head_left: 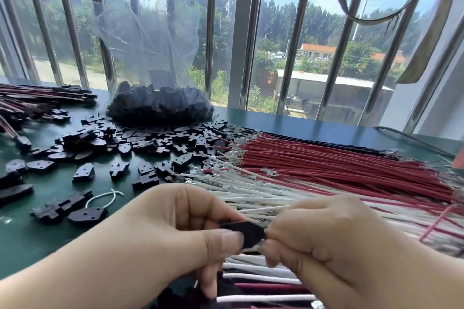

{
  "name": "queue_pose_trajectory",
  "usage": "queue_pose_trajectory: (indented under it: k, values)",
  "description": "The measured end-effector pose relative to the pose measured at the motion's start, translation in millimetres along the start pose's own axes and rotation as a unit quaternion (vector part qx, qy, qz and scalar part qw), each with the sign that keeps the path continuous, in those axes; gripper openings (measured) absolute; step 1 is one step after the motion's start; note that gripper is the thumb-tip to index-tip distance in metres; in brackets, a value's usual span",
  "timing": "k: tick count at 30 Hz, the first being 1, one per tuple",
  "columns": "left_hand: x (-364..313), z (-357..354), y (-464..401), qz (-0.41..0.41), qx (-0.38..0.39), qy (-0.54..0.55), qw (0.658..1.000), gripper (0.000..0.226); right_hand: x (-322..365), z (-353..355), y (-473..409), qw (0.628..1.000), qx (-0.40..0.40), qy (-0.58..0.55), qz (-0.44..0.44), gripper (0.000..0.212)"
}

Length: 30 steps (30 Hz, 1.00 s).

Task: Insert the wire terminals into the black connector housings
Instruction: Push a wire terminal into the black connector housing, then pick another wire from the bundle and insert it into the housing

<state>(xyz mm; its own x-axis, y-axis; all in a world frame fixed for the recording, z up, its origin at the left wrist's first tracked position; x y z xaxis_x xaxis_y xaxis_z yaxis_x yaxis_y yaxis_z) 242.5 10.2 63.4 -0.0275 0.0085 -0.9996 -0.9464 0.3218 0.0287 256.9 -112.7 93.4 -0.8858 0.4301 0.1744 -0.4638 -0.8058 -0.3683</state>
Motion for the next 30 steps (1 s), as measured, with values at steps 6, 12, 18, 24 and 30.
queue_pose_trajectory:
  k: [6,12,18,24,30]
  values:
    - [2.8,3.3,-0.7,0.01,-0.002,0.004,1.0,0.03,-7.6,5.3,-12.3,0.979,0.146,-0.136,-0.043,0.041]
    - [9.5,26.3,-3.6,-0.002,-0.07,0.021,0.997,0.036,-91.7,31.8,-16.6,0.98,-0.04,-0.047,-0.188,0.011]
    - [16.6,31.4,-6.5,0.019,-0.077,0.024,0.997,0.036,-90.9,18.0,-19.9,0.981,0.015,0.14,-0.136,0.005]
    - [17.7,30.2,-5.8,0.025,-0.071,0.006,0.997,0.061,-93.5,14.6,-19.2,0.989,0.011,0.041,-0.144,0.015]
    - [15.9,28.0,-6.7,0.03,-0.067,0.002,0.997,0.045,-83.1,54.1,-3.9,0.962,-0.218,-0.079,-0.144,0.017]
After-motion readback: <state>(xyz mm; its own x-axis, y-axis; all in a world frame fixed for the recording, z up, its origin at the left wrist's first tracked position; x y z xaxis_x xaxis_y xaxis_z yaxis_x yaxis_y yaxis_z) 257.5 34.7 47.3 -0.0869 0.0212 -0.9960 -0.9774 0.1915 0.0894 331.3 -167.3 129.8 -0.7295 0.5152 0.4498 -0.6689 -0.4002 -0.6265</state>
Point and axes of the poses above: each hand's wrist, its own y-axis away from the middle knuckle, its own z-axis out of the back of the hand, x = y × z, the point moved 8 cm from there along -y, towards the middle knuckle, and after that the axes turned 5 degrees about z, right-handed, at the moved point
